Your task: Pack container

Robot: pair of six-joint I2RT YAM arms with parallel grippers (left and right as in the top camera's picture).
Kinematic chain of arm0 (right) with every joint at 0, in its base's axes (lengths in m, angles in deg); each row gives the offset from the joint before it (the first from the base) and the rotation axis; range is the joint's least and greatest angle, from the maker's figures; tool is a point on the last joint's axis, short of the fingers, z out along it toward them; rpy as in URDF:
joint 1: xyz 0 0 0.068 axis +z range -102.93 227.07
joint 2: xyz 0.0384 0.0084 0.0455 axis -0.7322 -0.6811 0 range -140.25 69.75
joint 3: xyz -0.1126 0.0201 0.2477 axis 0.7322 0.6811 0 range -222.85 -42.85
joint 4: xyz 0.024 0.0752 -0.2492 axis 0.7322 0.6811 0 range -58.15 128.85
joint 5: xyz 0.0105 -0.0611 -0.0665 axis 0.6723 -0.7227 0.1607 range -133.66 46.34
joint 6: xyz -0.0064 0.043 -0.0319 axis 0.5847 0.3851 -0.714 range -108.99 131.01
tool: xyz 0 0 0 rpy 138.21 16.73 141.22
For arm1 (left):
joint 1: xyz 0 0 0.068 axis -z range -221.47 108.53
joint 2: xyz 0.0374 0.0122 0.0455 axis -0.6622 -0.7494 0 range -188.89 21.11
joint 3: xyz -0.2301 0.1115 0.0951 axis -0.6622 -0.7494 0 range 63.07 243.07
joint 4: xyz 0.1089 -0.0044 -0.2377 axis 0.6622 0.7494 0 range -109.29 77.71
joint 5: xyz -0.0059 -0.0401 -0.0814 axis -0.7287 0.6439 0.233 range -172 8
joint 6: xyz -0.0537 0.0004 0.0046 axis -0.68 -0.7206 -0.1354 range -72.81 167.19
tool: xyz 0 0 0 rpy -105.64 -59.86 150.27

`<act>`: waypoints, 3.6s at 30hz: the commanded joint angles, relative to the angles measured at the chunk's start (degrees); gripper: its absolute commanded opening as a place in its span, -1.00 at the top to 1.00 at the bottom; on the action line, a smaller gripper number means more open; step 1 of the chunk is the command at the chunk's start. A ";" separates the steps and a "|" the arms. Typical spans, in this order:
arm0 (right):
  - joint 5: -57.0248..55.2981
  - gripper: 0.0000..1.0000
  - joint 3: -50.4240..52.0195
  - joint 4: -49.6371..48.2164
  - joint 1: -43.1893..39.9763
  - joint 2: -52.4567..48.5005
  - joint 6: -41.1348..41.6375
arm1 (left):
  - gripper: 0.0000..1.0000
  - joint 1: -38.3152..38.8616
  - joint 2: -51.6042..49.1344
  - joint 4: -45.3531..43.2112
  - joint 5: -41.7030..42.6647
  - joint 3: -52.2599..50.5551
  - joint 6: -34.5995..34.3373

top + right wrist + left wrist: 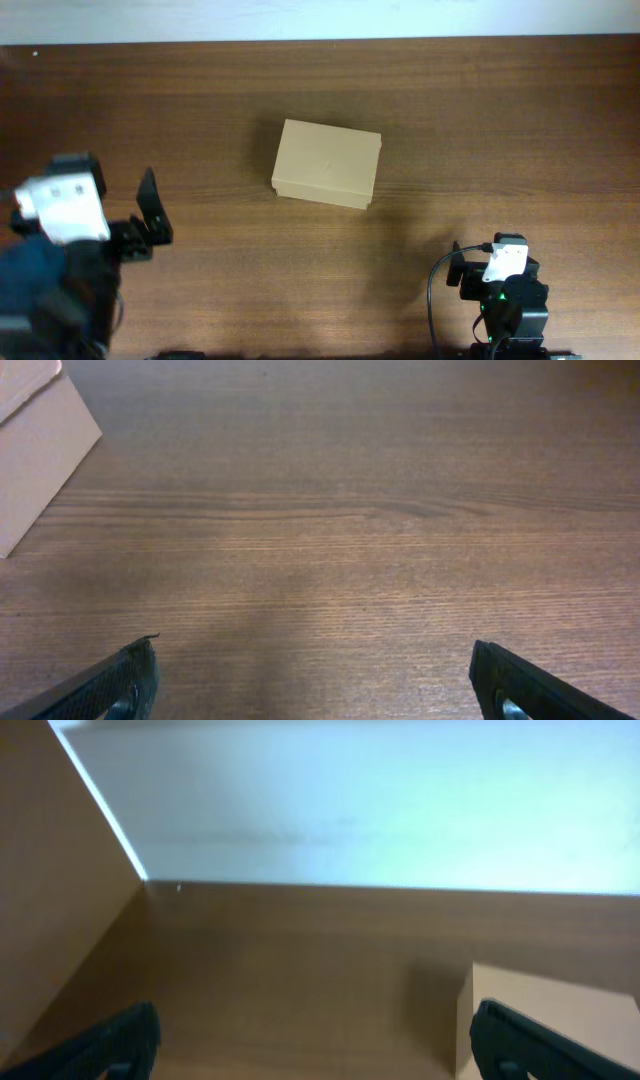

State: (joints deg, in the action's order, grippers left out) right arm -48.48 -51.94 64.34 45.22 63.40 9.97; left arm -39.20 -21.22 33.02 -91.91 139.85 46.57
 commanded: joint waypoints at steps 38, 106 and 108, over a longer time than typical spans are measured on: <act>0.11 -0.98 0.48 -0.17 -0.48 0.48 0.66 | -1.00 0.79 42.03 -35.89 -0.44 -66.60 0.24; 0.11 -0.98 0.48 -0.15 -0.48 0.48 0.66 | -1.00 1.49 42.03 -36.22 -0.44 -71.65 0.24; 0.11 -0.98 0.48 -0.17 -0.48 0.48 0.66 | -1.00 1.49 42.03 -36.24 -0.44 -71.65 0.24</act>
State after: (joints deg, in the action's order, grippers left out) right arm -48.48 -51.94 64.34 45.22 63.40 9.99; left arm -37.98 20.15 -2.89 -91.93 68.53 46.57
